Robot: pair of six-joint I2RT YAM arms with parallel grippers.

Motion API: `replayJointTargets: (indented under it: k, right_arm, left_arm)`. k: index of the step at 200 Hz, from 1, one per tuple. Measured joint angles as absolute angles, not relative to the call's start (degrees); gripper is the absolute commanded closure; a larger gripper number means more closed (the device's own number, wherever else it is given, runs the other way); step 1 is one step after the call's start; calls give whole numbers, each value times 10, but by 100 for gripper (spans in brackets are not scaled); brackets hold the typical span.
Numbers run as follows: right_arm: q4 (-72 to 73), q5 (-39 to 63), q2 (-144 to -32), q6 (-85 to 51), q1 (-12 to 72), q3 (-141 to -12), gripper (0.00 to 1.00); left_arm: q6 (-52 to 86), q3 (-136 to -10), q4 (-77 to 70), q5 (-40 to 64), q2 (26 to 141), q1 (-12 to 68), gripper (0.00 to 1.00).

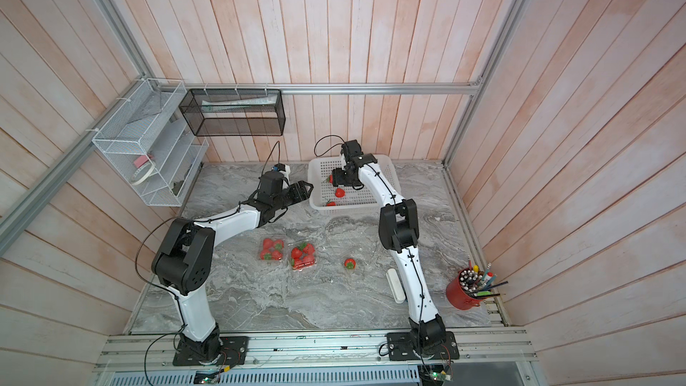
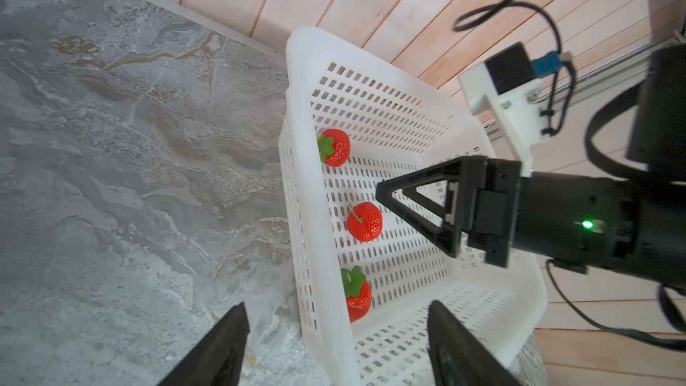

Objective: Pack strawberries into containers
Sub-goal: Pick up the strawberry from the basket.

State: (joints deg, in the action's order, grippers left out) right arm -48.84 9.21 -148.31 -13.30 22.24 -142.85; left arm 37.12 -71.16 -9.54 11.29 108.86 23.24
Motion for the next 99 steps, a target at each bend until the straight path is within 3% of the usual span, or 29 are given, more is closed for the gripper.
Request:
replayJointTargets:
  k: [49,99]
  right_arm:
    - [-502,102,-1494,-129,223,-1422,24]
    - [-513,83,-1499,-114,234,-1408,36]
  left_arm:
    - [377,-712,-103,127,1095,230,22]
    - [388,-712,-116,145,1111,219,22]
